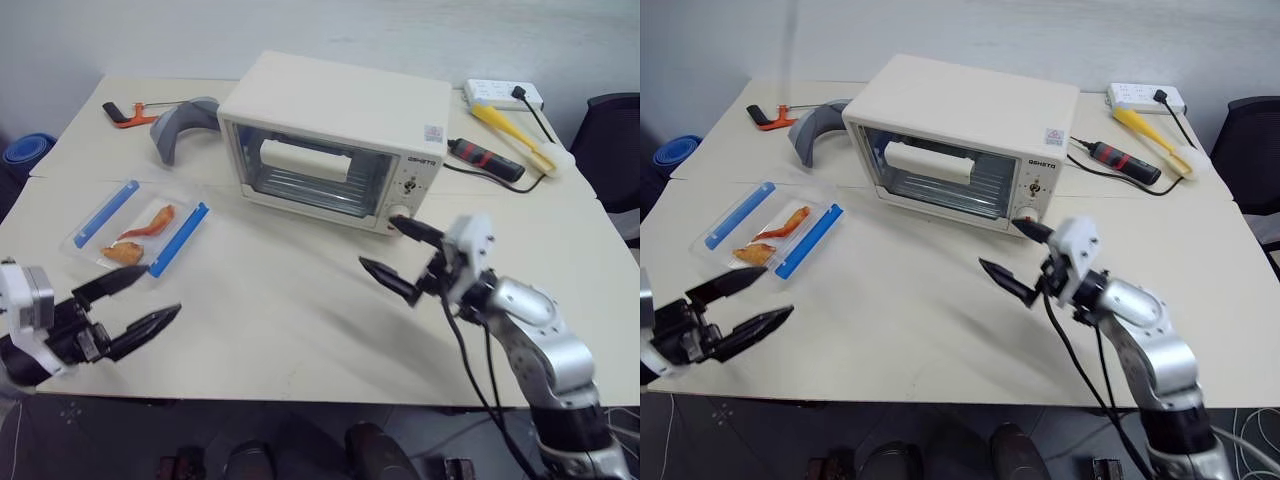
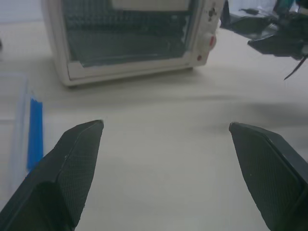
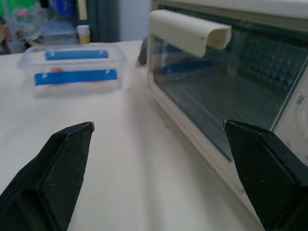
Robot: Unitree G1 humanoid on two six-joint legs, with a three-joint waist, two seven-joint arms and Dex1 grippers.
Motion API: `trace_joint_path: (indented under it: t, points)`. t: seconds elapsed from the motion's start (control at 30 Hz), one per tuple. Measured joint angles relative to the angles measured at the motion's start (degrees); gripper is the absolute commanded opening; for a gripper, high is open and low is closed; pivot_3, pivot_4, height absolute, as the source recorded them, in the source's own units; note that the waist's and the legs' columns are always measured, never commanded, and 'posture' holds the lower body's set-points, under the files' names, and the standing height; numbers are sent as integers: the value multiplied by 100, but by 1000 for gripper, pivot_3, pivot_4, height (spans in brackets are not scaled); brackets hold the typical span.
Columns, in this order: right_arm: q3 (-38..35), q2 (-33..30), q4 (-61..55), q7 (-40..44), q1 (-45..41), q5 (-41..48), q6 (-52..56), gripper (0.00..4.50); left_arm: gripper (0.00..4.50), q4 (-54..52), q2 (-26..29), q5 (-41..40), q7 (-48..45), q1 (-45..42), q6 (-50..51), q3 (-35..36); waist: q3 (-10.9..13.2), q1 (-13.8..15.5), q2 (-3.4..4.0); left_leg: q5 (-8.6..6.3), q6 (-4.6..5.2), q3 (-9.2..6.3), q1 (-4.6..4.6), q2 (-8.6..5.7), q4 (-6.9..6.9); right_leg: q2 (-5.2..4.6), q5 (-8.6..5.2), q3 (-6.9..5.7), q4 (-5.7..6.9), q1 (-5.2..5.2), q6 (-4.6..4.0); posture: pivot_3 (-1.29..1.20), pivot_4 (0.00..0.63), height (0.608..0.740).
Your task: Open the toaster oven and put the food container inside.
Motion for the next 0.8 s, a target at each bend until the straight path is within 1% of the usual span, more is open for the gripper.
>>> trace_joint_path:
  t: [0.07,0.1,0.13,0.2,0.3,0.37,0.57,0.67,0.8]
  points:
    - [83,113,174,-123,-266,-96,98,4500,4442,17,-55,-70,145,-210,47,-1,0,-22,-1,0,0,11,-3,2,-3,-2,0,-17,11,-20,-1,0,150,740]
    - [183,199,319,-172,-441,-195,158,4500,4442,37,-69,-87,217,-295,76,-4,-2,-43,-3,0,0,16,-15,2,-2,-2,-1,-30,41,-61,-1,0,150,740]
    - [250,264,439,-199,-546,-260,184,4500,4442,66,-69,-87,235,-302,97,-15,-1,-82,-2,0,0,17,-26,2,0,-2,-1,-30,48,-80,-2,0,150,740]
    - [384,408,672,-272,-759,-401,207,4500,4442,160,-90,-68,233,-290,121,-89,-1,-177,-2,0,-1,17,-28,2,0,-2,-3,-32,65,-95,-6,0,150,740]
    - [506,844,1137,-555,-1373,-641,247,4500,4442,216,-265,25,314,-395,104,-232,0,-341,-1,4,-7,17,-28,2,3,1,-4,-30,103,-122,-9,0,150,740]
    - [606,1026,1304,-590,-1638,-745,229,4500,4442,215,-294,83,402,-500,66,-258,0,-408,-1,5,-9,11,-28,3,3,3,-7,-31,116,-127,-14,0,150,740]
    - [709,1312,1452,-588,-1978,-825,313,4500,4442,214,-356,125,490,-504,71,-352,-1,-542,-1,6,-11,9,-48,3,6,4,-7,-34,144,-174,-15,0,150,740]
    - [830,1389,1448,-553,-2122,-862,399,4500,4442,214,-359,130,498,-491,71,-367,-1,-628,-1,6,-11,2,-49,3,3,5,-9,-43,146,-178,-17,0,150,740]
    - [1029,1544,1439,-477,-2152,-862,457,4500,4442,217,-359,131,503,-441,71,-366,-1,-653,-1,6,-11,-8,-50,4,3,2,-10,-70,146,-184,-19,0,150,740]
